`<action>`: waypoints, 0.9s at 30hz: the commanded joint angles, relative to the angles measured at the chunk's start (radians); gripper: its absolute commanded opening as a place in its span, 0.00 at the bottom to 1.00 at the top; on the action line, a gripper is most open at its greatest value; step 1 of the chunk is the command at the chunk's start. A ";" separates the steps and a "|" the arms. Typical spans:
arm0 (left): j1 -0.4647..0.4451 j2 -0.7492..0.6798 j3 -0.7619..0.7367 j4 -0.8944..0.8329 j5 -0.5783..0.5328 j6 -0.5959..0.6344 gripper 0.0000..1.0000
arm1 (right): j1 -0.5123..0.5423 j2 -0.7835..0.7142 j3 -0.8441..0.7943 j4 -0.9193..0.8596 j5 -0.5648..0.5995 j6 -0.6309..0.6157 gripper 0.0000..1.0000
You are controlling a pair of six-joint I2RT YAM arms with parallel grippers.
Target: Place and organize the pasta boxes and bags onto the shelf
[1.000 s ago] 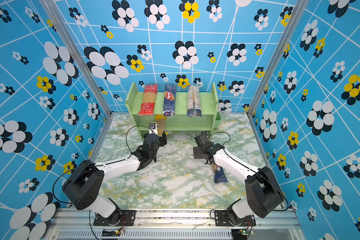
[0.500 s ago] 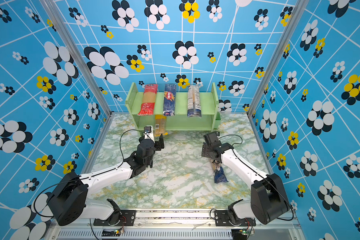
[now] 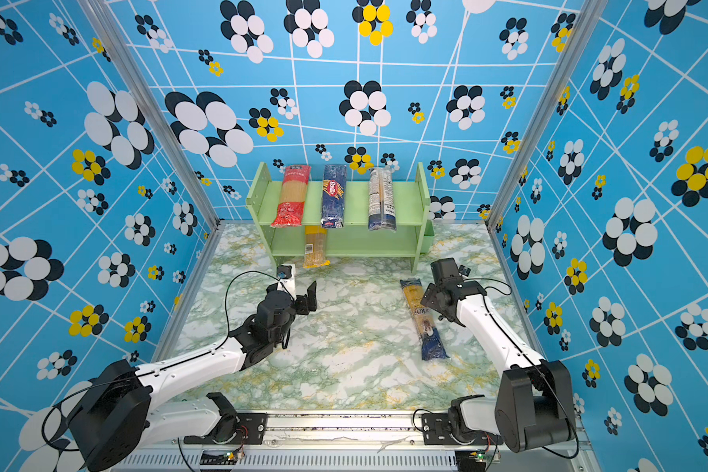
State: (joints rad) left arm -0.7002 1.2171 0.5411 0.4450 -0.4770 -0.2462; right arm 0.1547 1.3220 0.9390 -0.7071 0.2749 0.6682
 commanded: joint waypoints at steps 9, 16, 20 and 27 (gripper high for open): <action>-0.005 -0.018 -0.080 0.069 0.186 -0.037 0.92 | -0.119 0.115 0.067 -0.133 -0.002 -0.048 0.96; -0.004 0.057 -0.053 0.093 0.262 -0.077 0.92 | -0.119 0.201 0.096 -0.164 0.015 -0.071 0.96; -0.005 0.086 -0.048 0.110 0.282 -0.093 0.92 | -0.118 0.231 0.101 -0.185 0.028 -0.075 0.96; -0.007 0.090 -0.048 0.107 0.285 -0.103 0.93 | -0.113 0.253 0.079 -0.197 0.017 -0.088 0.95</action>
State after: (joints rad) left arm -0.7010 1.3018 0.4656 0.5301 -0.2077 -0.3332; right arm 0.0387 1.5608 1.0168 -0.8616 0.2794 0.5983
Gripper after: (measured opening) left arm 0.925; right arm 0.950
